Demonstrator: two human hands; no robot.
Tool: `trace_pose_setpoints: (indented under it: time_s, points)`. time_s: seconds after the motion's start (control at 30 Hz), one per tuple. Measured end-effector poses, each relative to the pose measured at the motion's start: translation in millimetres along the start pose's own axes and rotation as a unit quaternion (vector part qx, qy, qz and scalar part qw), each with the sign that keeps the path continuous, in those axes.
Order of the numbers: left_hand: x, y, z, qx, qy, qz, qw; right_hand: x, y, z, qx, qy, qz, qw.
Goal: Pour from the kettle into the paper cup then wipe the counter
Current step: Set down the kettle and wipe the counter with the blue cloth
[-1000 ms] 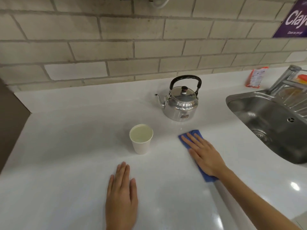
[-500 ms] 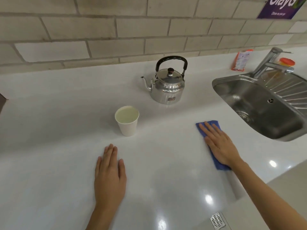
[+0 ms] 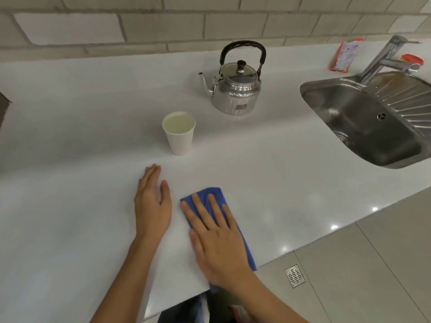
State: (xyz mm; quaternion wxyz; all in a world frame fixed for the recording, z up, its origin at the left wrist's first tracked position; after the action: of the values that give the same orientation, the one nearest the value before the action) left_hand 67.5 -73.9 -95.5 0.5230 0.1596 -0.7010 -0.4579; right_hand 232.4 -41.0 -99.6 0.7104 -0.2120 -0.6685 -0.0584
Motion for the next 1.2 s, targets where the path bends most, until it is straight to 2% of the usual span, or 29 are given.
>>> trace_pose_setpoints:
  time_s: [0.07, 0.1, 0.17, 0.23, 0.3, 0.37, 0.4, 0.47, 0.57, 0.73, 0.8, 0.93, 1.07, 1.13, 1.2]
  points:
    - [11, -2, -2, -0.001, -0.008, -0.013, 1.000, -7, -18, 3, 0.056, 0.009, -0.009, 0.998]
    - [18, -3, -4, -0.004, -0.011, -0.016, 1.000, -4, -8, 0, 0.075, 0.006, 0.004, 0.997]
    - [34, -9, -12, -0.017, -0.013, -0.011, 1.000, 11, 38, -15, 0.058, 0.002, 0.023, 0.998]
    - [48, -18, -22, -0.029, -0.007, 0.015, 0.999, 30, 111, -32, -0.018, 0.016, 0.005, 1.000]
    - [61, -33, -33, -0.014, 0.010, 0.047, 0.999, 52, 186, -46, -0.150, 0.021, -0.013, 0.988]
    - [71, -47, -43, 0.016, 0.029, 0.065, 0.997, 63, 220, -51, -0.240, 0.017, -0.007, 0.971]
    - [74, -52, -47, 0.028, 0.034, 0.067, 0.997, 63, 218, -49, -0.245, 0.014, -0.004, 0.969]
    - [78, -57, -51, 0.041, 0.035, 0.061, 0.997, 51, 182, -41, -0.190, 0.003, -0.007, 0.982]
    - [83, -58, -52, 0.045, 0.027, 0.037, 0.998, 27, 102, -31, -0.043, -0.033, -0.005, 0.999]
    - [104, -61, -53, 0.078, 0.046, -0.052, 0.995, -5, -19, -10, 0.158, -0.057, 0.027, 0.985]
    - [113, -66, -55, 0.081, 0.068, -0.048, 0.993, -15, -56, -1, 0.202, -0.065, 0.029, 0.977]
    - [126, -80, -54, 0.102, 0.116, -0.003, 0.988, -30, -96, 36, 0.212, -0.059, 0.067, 0.973]
    - [127, -82, -46, 0.104, 0.130, 0.014, 0.986, -31, -110, 100, 0.192, -0.039, 0.109, 0.975]
    - [119, -70, -40, 0.091, 0.126, 0.010, 0.988, -19, -115, 128, 0.162, -0.037, 0.224, 0.960]
    - [98, -53, -32, 0.080, 0.113, 0.072, 0.988, -2, -102, 139, 0.111, 0.015, 0.332, 0.936]
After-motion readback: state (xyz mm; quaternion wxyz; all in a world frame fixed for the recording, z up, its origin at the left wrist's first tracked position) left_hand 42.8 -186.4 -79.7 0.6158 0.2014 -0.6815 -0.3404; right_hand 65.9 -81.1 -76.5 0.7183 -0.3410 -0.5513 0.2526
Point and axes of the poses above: each hand's wrist, its own z-axis towards the middle knuckle, its own x-axis out of the back of the hand, y = z × x, the point moved 3 cm from there along z, towards the middle knuckle, and after that the axes turned 12 degrees about x, right-handed, at the moved point
